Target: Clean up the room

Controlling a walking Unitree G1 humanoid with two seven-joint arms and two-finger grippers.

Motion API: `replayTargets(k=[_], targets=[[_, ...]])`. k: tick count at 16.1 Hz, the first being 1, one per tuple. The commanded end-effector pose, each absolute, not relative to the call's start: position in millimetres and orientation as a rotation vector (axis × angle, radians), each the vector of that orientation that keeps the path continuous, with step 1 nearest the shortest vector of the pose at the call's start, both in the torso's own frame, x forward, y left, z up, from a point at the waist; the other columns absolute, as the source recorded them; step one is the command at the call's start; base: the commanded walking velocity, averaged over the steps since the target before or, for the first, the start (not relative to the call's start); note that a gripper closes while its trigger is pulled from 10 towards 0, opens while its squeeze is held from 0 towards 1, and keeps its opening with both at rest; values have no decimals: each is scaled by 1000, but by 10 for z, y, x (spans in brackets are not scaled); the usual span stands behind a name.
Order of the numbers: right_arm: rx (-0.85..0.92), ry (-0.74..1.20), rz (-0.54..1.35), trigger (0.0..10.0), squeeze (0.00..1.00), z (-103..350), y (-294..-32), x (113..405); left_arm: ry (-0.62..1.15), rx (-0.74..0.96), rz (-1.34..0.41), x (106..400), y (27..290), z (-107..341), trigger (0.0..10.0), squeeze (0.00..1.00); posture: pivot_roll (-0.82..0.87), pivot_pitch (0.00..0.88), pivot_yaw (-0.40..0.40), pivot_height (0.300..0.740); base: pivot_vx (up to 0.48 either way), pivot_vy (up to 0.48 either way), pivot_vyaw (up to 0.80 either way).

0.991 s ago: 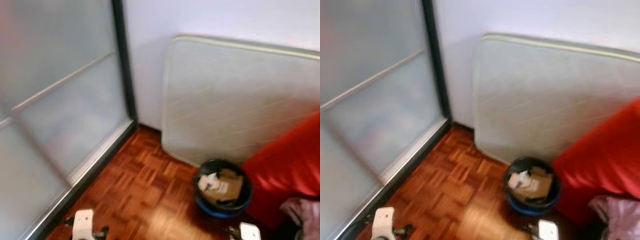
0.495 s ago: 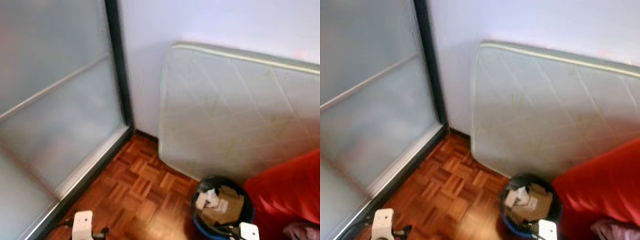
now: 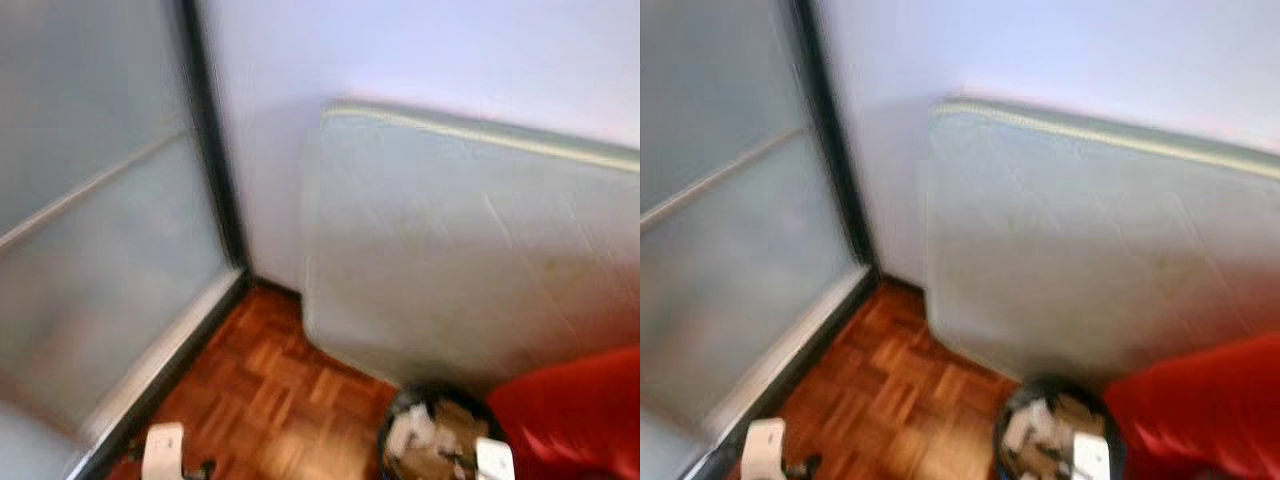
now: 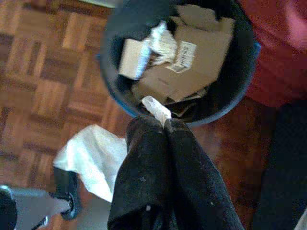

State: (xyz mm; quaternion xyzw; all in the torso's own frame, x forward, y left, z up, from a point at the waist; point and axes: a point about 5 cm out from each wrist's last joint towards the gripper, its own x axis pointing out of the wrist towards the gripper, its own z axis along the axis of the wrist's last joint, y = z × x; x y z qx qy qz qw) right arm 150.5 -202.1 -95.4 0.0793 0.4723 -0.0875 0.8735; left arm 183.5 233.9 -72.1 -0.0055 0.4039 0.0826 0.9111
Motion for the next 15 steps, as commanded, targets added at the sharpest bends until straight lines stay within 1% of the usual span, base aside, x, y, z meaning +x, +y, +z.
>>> replayTargets(k=[1, 2, 8, 12, 14, 15], targets=[[156, 1007, -208, 10000, 0, -967, -2113, 1434, 826, -31, 155, 1864, 2244, -730, 10000, 0, 169, 42, -21, 740, 349, 0, -756], [156, 1007, -208, 10000, 0, -967, -2113, 1433, 826, -30, 155, 1865, 2242, -730, 10000, 0, 169, 43, -22, 740, 322, 0, -756], [154, 1010, -207, 10000, 0, -967, -2115, 1433, 832, -18, 158, 1854, 2254, -734, 10000, 0, 171, 42, -23, 740, 0, 0, -753], [170, 977, -198, 10000, 0, -953, -2105, 1459, 830, -17, 156, 1868, 2235, -731, 10000, 0, 171, 40, -22, 740, 0, 0, 0], [162, 937, -114, 10000, 0, -925, -2071, 1512, 829, -14, 153, 1870, 2236, -730, 10000, 0, 162, 38, -19, 740, 0, 0, 0], [163, 920, -106, 10000, 0, -915, -2067, 1526, 830, -10, 148, 1871, 2238, -729, 10000, 0, 158, 36, -18, 740, 0, 0, 0]])
